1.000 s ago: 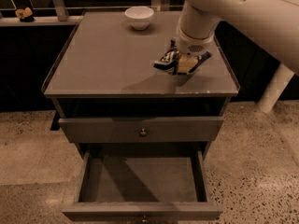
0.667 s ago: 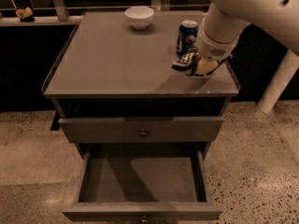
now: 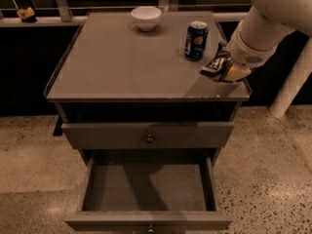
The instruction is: Place blue chip bag into middle drawer
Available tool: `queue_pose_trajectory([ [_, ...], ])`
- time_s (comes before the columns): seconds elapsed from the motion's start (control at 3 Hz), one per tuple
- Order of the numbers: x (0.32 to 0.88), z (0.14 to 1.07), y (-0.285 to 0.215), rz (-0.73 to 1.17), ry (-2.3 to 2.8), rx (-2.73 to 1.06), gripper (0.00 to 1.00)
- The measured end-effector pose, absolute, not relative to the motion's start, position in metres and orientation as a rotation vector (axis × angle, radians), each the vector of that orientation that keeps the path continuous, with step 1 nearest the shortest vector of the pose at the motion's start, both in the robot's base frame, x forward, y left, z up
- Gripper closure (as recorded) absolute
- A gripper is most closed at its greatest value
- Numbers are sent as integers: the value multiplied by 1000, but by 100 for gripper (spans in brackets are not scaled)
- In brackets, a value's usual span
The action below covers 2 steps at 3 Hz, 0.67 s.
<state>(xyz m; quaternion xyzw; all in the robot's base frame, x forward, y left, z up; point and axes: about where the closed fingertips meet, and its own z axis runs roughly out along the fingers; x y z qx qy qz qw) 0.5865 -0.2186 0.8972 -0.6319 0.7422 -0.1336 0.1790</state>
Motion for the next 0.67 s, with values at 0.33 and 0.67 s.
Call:
queue_pose_trajectory([
  [0.33, 581, 908, -241, -433, 2134, -1726, 100],
  [0.67, 564, 929, -290, -562, 2192, -1607, 100],
])
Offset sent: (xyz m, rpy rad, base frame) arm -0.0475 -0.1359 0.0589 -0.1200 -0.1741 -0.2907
